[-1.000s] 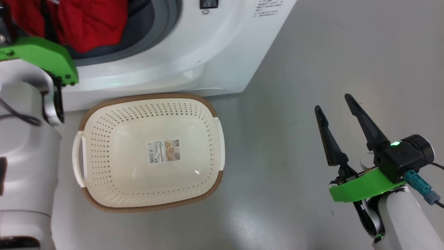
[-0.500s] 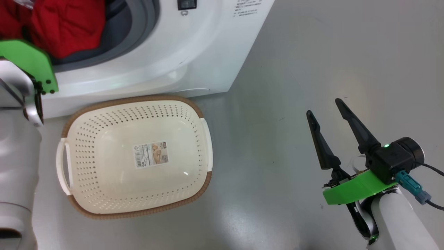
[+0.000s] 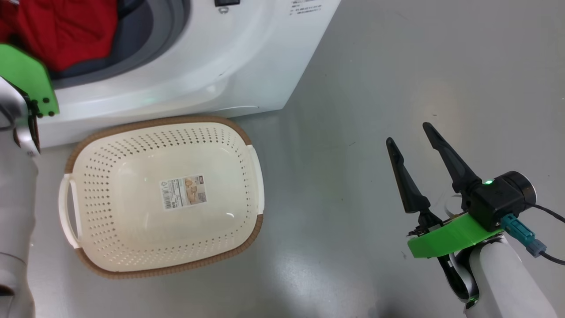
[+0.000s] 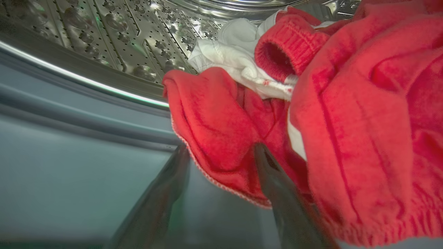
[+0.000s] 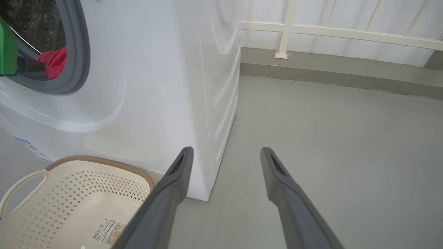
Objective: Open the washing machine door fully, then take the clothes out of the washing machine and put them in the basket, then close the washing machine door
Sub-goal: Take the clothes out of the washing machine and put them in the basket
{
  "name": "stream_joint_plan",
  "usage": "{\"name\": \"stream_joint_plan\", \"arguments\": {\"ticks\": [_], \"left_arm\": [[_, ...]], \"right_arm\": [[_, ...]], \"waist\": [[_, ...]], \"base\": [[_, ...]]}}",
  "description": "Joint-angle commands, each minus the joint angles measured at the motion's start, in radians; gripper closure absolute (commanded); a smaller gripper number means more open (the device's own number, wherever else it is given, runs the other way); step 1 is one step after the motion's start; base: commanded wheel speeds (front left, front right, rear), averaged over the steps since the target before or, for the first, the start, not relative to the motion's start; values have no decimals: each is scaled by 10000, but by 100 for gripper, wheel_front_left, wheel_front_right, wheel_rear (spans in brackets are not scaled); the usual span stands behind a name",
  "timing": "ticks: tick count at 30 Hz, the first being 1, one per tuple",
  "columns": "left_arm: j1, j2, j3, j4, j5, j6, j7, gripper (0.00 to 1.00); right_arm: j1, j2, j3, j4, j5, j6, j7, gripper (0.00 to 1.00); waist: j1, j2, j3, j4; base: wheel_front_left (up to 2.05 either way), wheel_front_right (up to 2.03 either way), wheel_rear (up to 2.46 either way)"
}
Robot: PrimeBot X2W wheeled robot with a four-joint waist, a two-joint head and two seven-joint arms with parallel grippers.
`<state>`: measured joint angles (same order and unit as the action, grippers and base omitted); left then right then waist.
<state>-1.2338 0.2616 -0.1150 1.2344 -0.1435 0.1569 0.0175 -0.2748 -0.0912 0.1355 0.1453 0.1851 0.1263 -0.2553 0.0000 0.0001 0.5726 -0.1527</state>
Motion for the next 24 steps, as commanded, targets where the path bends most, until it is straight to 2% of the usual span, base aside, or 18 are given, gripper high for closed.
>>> {"name": "stream_joint_plan", "arguments": {"ticks": [1,2,3,4,24], "left_arm": [[-137,511,59,-124,-73,-31,64,0],[-152,520,41,-101,-84,-66,86,53],[-173,529,32,-93,-107,-121,71,82],[-212,548,-2,-65,-139,-246,70,100],[476,366,140,-409,-718,-406,-2230,100]], "right_arm": [[-53,-25,171,-199,103,44,-65,0],[-68,-22,170,-204,110,44,-65,0],[-85,-19,168,-210,116,44,-65,0],[-115,-14,161,-208,131,44,-65,0],[-102,35,19,-136,131,44,-65,0]], "waist": [[0,-1,40,-29],[0,-1,58,-38],[0,-1,77,-46],[0,-1,103,-55],[0,-1,-126,246]], "base": [[0,0,0],[0,0,0],[0,0,0],[0,0,0],[0,0,0]]}}
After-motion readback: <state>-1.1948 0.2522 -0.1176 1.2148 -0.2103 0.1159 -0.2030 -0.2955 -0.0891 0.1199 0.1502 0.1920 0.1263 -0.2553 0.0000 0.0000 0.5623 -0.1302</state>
